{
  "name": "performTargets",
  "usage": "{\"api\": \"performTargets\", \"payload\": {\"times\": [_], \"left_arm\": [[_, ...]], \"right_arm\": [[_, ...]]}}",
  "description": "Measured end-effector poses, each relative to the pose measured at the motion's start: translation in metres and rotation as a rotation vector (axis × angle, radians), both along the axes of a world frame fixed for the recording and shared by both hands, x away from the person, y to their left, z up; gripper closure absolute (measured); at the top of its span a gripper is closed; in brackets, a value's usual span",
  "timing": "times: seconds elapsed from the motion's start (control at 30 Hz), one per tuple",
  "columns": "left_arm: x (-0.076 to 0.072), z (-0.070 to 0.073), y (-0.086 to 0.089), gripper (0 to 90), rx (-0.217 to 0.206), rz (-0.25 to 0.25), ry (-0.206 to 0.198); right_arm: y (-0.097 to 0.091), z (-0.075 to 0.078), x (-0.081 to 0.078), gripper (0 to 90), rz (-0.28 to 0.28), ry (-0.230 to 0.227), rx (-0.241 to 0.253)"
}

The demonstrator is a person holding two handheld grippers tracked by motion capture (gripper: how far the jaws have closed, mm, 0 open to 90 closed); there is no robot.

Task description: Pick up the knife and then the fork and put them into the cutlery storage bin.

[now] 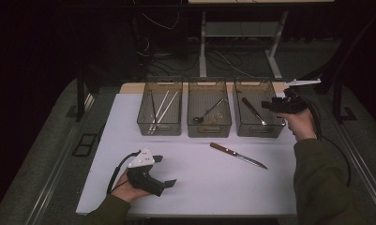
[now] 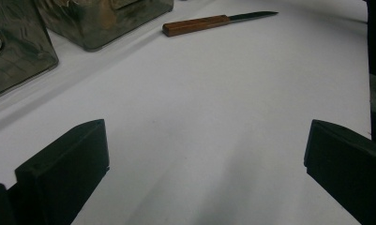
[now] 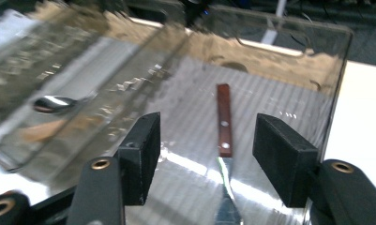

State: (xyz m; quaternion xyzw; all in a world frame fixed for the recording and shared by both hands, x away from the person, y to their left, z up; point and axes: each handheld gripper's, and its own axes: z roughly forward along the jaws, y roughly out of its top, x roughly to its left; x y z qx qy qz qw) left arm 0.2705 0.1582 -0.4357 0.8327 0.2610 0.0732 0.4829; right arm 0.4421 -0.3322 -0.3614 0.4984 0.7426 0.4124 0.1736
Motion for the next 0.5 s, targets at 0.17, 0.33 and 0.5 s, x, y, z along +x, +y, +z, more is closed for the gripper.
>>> {"api": "performTargets", "payload": {"times": [0.17,0.33,0.5], "left_arm": [[0.0,0.0,-0.001,0.0,-0.001,0.001,-0.001],[0.0,-0.001,-0.001,0.0,0.004,0.005,-0.003],[0.001,-0.001,-0.001,0.0,0.006,0.005,-0.003]], "right_arm": [[0.002,0.013,-0.021,39.4,0.05,-0.045,0.013],[0.008,0.021,-0.043,39.5,0.109,-0.081,0.014],[0.015,0.018,-0.06,40.2,0.163,-0.094,0.016]]}}
